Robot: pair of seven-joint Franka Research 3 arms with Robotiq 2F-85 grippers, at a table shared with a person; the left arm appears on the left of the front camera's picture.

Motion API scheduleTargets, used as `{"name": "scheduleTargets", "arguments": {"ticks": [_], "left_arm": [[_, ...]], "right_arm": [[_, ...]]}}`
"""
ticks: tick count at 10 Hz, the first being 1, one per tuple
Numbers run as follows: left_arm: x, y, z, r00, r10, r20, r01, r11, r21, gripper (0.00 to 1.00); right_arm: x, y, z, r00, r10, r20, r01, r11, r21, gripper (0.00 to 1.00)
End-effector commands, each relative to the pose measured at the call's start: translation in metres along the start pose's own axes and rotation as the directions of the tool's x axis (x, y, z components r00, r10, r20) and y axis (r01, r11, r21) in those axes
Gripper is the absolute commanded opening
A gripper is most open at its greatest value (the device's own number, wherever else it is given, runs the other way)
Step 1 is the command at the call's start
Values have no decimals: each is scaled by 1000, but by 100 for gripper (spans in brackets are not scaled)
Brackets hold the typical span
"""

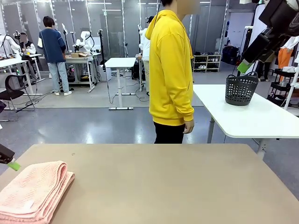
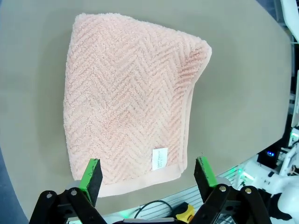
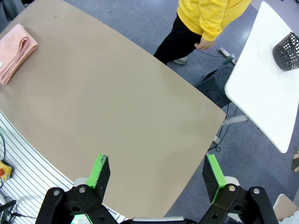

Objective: Fold the towel.
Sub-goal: Pick up the 100 cm Hotel Towel and place it on the left side of the table.

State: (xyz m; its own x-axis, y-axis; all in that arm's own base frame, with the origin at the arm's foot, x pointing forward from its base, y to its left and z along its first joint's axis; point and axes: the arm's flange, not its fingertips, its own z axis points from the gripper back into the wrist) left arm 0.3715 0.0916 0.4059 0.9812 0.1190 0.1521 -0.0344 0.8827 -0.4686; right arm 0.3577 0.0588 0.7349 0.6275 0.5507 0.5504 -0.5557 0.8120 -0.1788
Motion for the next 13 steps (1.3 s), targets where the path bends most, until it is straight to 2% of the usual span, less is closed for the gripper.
{"name": "scheduleTargets", "arguments": {"ticks": [1,13], "left_arm": [[8,6,0,1000,-10,-3,10,1000,11,100],[8,6,0,1000,-10,-3,10,1000,11,100]], "right_arm": [[-1,1,0,1000,-5,-5,5,1000,-11,100],[-1,1,0,1000,-5,-5,5,1000,-11,100]]}}
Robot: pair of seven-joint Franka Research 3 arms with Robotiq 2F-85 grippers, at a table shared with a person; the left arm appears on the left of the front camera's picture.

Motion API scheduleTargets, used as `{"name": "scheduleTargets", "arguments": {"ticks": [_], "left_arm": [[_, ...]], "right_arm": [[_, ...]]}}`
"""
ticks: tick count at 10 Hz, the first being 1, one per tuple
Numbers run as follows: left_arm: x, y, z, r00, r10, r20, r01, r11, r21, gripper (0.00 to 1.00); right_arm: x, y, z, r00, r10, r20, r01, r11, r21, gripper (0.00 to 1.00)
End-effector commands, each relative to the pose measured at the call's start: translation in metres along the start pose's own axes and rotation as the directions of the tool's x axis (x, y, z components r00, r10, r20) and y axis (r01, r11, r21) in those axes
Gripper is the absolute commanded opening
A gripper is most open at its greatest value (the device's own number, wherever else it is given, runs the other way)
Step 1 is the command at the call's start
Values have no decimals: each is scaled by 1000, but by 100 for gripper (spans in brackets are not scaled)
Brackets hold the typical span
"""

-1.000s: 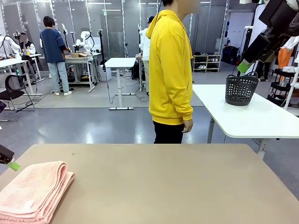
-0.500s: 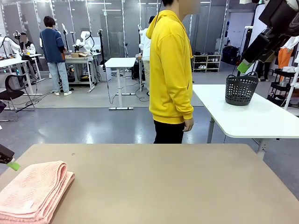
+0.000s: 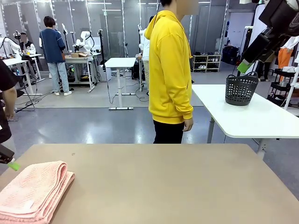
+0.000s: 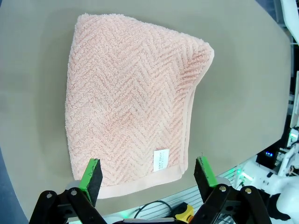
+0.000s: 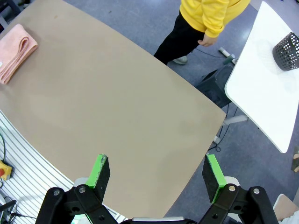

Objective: Fold the towel.
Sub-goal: Pick up the 100 cm Hotel Towel and place it on the left side of the table.

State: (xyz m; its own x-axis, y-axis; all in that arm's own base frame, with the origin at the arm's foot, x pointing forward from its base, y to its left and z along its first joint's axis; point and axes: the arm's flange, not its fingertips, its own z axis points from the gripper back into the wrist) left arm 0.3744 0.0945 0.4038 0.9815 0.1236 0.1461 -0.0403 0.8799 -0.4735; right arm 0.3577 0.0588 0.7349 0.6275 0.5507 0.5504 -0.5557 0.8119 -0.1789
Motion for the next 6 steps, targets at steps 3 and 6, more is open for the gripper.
{"name": "scheduleTargets", "arguments": {"ticks": [3,6], "left_arm": [[5,2,1,1000,-17,0,17,1000,15,100],[5,2,1,1000,-17,0,17,1000,15,100]], "right_arm": [[-1,1,0,1000,-5,-5,5,1000,-11,100],[-1,1,0,1000,-5,-5,5,1000,-11,100]]}}
